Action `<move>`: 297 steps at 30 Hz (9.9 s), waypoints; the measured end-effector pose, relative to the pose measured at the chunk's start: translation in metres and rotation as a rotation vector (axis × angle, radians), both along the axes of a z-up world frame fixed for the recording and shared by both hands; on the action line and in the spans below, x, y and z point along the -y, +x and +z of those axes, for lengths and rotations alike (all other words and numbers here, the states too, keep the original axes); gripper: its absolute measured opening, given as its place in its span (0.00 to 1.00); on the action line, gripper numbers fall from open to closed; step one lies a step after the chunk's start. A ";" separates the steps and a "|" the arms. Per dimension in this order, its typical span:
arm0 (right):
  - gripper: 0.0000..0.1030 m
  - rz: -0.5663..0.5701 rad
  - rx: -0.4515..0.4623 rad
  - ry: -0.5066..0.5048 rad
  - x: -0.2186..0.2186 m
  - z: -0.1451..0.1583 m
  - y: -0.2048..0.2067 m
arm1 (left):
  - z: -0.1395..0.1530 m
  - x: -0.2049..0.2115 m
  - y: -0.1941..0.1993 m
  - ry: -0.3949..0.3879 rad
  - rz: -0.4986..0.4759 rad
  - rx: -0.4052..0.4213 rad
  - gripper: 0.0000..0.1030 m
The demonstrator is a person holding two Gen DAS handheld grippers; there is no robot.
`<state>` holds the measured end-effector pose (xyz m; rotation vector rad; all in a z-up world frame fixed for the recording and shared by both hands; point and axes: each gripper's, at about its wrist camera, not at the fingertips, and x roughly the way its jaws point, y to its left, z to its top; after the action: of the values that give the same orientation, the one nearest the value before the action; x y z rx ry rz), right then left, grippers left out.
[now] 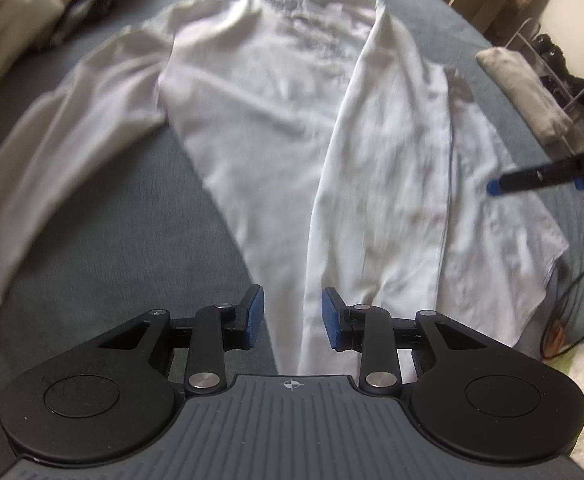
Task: Fold clothes
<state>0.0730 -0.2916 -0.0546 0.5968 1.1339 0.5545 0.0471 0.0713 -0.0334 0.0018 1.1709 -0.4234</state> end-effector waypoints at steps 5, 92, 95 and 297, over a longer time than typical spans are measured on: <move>0.41 -0.180 0.209 -0.293 0.061 0.020 0.031 | 0.034 0.047 0.066 -0.044 -0.038 0.093 0.35; 0.09 -0.169 0.295 -0.332 0.032 0.008 0.166 | 0.011 0.117 0.054 0.085 -0.133 0.227 0.36; 0.08 -0.168 0.271 -0.343 0.024 0.005 0.191 | -0.025 0.127 0.039 0.032 -0.165 0.155 0.36; 0.02 -0.370 -0.301 0.031 0.123 -0.047 -0.060 | -0.078 0.119 -0.075 0.076 -0.207 0.370 0.38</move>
<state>0.0131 -0.4142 -0.1018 0.9158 1.2591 0.1657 -0.0281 -0.0480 -0.1110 0.2599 0.8232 -0.5356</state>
